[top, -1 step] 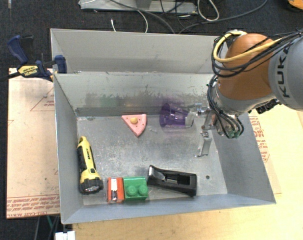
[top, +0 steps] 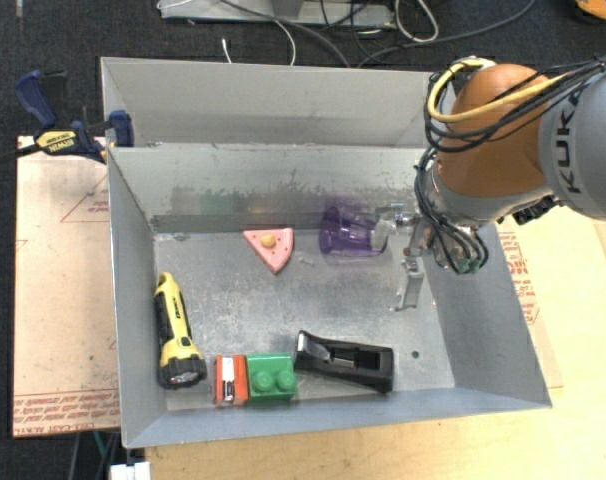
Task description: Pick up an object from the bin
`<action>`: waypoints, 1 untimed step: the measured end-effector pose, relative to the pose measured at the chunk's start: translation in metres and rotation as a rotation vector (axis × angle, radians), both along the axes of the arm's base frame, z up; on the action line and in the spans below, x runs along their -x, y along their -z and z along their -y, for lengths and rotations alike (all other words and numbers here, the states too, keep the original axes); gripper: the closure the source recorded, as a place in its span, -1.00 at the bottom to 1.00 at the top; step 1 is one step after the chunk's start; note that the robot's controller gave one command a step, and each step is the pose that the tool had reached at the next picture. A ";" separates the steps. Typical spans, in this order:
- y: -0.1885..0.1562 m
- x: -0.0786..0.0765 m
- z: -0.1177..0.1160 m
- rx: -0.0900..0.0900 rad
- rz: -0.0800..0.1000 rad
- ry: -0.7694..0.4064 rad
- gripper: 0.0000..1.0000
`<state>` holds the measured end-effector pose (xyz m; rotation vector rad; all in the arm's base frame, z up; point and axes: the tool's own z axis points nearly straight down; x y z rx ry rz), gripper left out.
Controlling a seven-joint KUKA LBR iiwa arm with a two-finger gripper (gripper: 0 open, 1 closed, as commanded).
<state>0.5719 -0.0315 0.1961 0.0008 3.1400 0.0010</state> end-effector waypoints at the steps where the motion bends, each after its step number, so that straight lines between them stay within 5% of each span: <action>1: 0.052 -0.032 -0.003 -0.001 0.003 0.185 -1.00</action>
Offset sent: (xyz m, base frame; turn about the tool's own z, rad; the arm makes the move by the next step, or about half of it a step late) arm 0.0789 0.0197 -0.0726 -0.0596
